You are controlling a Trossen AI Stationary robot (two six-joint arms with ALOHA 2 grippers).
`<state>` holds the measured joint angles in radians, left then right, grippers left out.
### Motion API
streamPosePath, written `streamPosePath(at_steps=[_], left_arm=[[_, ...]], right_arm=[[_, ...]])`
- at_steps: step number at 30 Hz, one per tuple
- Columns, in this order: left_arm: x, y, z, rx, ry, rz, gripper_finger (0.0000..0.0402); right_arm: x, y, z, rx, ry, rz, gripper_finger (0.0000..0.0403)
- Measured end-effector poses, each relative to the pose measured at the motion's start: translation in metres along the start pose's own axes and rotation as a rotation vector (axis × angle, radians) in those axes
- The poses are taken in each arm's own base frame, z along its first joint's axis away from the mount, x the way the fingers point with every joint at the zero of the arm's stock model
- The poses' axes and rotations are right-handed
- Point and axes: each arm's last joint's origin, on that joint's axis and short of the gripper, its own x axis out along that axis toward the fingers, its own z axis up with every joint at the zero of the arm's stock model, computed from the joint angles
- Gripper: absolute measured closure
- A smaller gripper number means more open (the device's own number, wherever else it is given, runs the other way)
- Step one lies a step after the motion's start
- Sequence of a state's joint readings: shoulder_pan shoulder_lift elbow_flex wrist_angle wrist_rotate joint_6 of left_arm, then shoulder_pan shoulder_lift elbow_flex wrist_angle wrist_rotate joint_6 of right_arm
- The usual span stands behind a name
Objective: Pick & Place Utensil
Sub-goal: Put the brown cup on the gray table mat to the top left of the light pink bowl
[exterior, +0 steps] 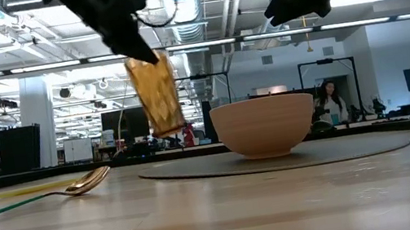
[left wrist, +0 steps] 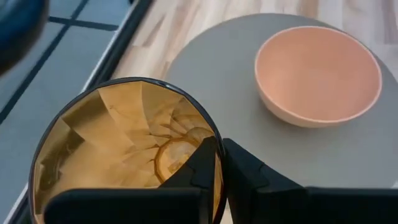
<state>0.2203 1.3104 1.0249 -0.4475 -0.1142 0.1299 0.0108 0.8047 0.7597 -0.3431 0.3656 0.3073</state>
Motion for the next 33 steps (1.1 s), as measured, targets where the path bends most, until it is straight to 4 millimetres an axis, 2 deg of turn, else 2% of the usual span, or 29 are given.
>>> streamPosePath(at_steps=[5, 11, 16, 21, 25, 33], left_arm=[[0.025, -0.002, 0.009, 0.03, 0.063, -0.009, 0.0381], [0.041, -0.005, 0.007, 0.034, 0.115, -0.072, 0.038], [0.041, -0.008, 0.007, 0.03, 0.105, -0.143, 0.038], [0.043, -0.006, 0.006, 0.029, 0.11, -0.143, 0.0375], [0.046, -0.008, 0.003, 0.084, 0.12, -0.149, 0.0361], [0.047, -0.008, 0.005, 0.087, 0.093, -0.146, 0.0324]], right_arm=[[0.0, 0.0, 0.0, 0.0, 0.0, 0.0, 0.0249], [0.0, 0.0, 0.0, 0.0, 0.0, 0.0, 0.0248], [0.0, 0.0, 0.0, 0.0, 0.0, 0.0, 0.0249], [0.0, 0.0, 0.0, 0.0, 0.001, 0.001, 0.025], [0.0, 0.0, 0.0, -0.001, 0.002, 0.0, 0.0247], [0.0, 0.0, -0.002, -0.008, 0.019, -0.004, 0.0247]])
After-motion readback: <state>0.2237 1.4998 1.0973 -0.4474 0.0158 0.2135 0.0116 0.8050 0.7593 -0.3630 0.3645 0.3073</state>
